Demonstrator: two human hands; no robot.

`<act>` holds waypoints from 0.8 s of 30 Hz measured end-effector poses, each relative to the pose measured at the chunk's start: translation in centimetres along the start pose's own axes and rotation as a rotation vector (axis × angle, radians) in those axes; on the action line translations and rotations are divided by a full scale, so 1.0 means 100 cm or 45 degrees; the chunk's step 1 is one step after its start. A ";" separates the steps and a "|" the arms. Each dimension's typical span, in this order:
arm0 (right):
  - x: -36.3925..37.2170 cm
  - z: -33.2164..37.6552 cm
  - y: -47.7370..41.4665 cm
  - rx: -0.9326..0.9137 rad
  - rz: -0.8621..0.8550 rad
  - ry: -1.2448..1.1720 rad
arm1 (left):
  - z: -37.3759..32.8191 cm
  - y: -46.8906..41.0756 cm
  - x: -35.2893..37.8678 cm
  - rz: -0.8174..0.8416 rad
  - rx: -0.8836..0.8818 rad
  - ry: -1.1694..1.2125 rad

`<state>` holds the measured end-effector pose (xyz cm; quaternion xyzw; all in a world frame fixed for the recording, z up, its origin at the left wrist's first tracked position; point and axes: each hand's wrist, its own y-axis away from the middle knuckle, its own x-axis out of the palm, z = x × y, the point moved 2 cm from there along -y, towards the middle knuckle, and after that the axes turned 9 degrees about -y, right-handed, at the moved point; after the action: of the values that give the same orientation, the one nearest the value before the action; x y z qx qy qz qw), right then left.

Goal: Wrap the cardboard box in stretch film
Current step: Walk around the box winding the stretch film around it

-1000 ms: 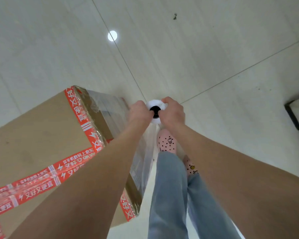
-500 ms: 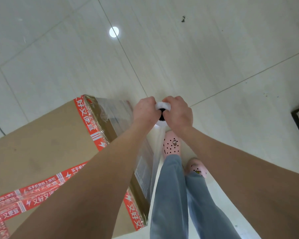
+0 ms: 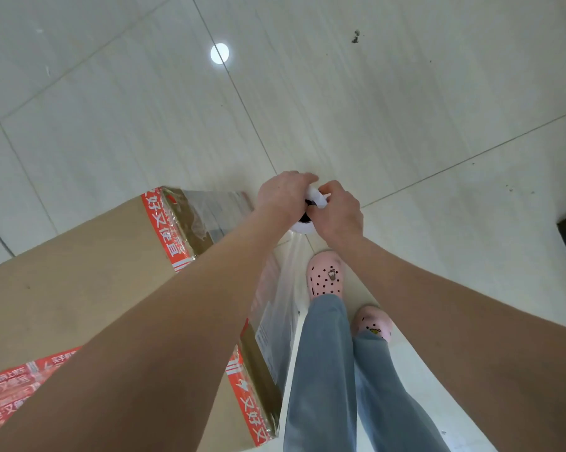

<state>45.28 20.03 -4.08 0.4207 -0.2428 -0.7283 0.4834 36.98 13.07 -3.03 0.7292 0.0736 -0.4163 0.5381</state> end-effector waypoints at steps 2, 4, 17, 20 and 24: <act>0.000 0.002 -0.002 -0.045 -0.013 0.029 | -0.004 -0.004 -0.002 -0.010 0.003 -0.124; -0.002 0.007 -0.005 -0.105 -0.016 0.086 | -0.001 -0.009 0.000 -0.038 -0.023 -0.154; 0.007 0.049 -0.024 -0.016 0.085 -0.164 | 0.056 -0.019 -0.013 -0.106 -0.533 0.664; 0.011 0.050 -0.025 0.029 0.052 -0.264 | 0.055 -0.023 -0.022 -0.048 -0.392 0.469; 0.013 0.051 -0.026 0.035 0.044 -0.229 | 0.044 -0.031 -0.032 -0.061 -0.143 0.120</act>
<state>39.39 19.68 -3.81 0.3560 -0.3024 -0.7512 0.4663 30.85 11.66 -3.36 0.7146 0.1395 -0.3895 0.5641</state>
